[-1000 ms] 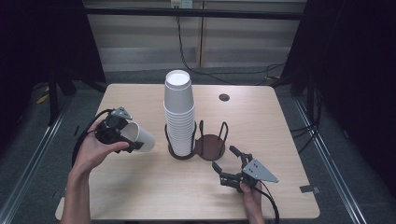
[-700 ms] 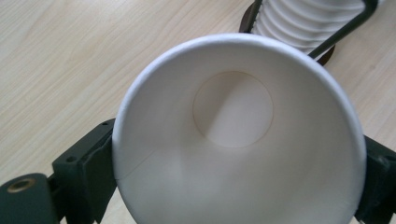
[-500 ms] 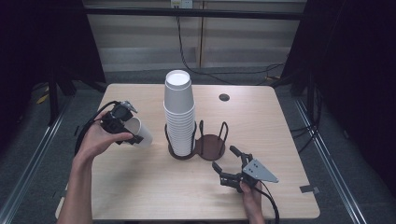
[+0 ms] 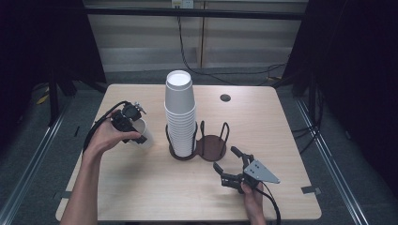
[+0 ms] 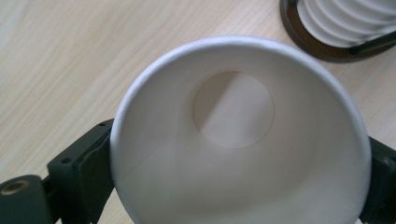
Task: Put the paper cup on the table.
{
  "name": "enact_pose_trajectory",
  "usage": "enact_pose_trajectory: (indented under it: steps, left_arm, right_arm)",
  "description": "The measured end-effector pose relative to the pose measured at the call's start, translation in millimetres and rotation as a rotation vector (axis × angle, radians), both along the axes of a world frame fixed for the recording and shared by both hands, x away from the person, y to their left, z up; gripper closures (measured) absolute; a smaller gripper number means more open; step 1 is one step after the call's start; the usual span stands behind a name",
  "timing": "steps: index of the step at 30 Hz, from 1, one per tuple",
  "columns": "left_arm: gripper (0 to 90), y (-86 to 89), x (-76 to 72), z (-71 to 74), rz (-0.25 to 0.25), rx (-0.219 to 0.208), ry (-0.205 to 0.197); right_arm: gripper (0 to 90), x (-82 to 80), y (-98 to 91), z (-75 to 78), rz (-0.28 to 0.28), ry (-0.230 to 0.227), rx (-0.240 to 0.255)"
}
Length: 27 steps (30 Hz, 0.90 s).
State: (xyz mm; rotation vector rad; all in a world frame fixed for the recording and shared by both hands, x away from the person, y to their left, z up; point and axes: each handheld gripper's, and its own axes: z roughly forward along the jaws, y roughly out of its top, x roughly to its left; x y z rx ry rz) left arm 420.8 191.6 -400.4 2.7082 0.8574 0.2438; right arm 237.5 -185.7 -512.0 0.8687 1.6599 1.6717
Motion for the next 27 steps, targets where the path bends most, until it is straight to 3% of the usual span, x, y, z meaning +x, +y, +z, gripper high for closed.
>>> enact_pose_trajectory:
  steps: [4,7,10,13,16,22,27]
  left_arm:
    - [5.5,-2.1,1.6,-3.3,0.008,0.013,-0.010]
    - [5.2,-3.7,3.6,-8.8,0.013,-0.007,-0.009]
    - [4.9,-7.2,4.9,-13.4,0.018,0.011,-0.016]
    - [4.1,-11.4,7.0,-18.3,0.007,-0.008,-0.011]
    - [3.9,-11.0,7.1,-19.6,0.034,-0.038,-0.015]
    - [2.7,-11.7,6.3,-27.2,0.022,-0.030,-0.001]
    - [4.9,-12.2,5.7,-35.7,0.033,0.002,0.003]
  right_arm:
    - [13.2,0.0,0.0,0.0,0.001,-0.001,0.001]
    - [13.2,0.0,0.1,0.0,0.001,-0.001,0.001]
    - [13.2,0.0,0.1,0.0,0.001,-0.001,0.001]
    - [13.2,0.0,0.1,0.0,0.001,-0.001,0.001]
    - [13.2,-0.1,0.1,0.0,0.001,-0.002,0.001]
    - [13.4,-0.2,0.0,0.0,0.000,0.000,0.000]
    - [13.3,-0.4,0.1,0.0,-0.002,0.000,0.001]
